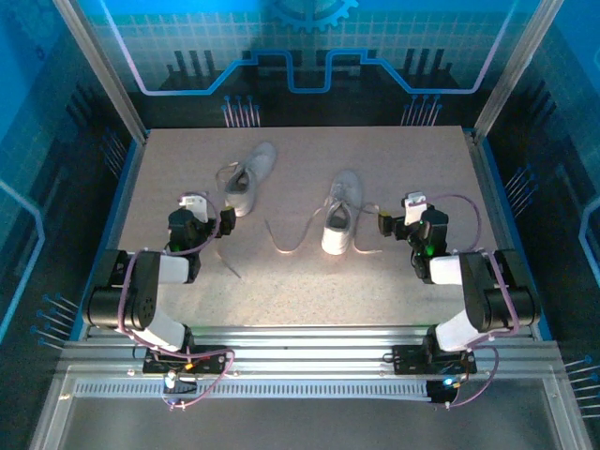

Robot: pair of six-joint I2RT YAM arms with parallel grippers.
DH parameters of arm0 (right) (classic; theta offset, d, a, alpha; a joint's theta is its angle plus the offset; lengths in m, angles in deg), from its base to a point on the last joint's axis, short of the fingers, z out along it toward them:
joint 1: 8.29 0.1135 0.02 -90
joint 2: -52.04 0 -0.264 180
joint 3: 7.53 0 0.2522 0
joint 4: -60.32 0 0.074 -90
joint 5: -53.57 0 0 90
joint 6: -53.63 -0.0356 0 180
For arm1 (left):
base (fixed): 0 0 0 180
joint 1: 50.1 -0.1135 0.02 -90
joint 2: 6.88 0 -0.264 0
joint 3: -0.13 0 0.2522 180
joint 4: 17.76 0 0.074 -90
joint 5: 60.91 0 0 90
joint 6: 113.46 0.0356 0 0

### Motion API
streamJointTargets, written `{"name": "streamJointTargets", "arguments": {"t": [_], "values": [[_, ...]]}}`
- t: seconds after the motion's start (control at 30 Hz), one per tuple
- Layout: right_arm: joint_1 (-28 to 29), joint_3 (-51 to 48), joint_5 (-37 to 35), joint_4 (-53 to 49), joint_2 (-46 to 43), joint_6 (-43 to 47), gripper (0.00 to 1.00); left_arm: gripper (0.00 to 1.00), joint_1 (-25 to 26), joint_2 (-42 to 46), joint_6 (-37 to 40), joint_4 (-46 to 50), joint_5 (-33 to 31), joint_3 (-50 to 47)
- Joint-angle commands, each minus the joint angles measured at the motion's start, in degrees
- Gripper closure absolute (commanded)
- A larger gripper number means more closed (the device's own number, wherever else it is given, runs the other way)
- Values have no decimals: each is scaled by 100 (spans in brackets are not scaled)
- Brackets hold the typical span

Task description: Tie the shoes

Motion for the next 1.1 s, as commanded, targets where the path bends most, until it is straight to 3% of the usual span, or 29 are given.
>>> {"name": "streamJointTargets", "arguments": {"t": [0.0, 0.17, 0.37, 0.47, 0.57, 0.83, 1.07], "values": [[-14, 344, 121, -1131, -796, -83, 2, 1, 25, 712, -55, 342, -83, -91], [349, 1598, 372, -4066, -1582, -972, 23, 6, 63, 1936, -355, 2568, 53, 463], [1728, 2960, -384, -6588, -1076, -1406, 31, 17, 745, 2166, -969, 5288, 136, 1651], [2216, 3174, -600, -7079, -815, -1834, 31, 21, 1369, 2018, -1460, 5971, -87, 1913], [2428, 3278, -507, -7229, -527, -2132, 38, 25, 1874, 1777, -2064, 6178, -293, 1924], [2576, 3901, -526, -7715, 512, -2305, 36, 28, 2389, 558, -3272, 6612, -715, 2324], [2853, 4150, -357, -7906, 684, -2329, 78, 38, 2581, -221, -3786, 6952, -840, 2981]]}}
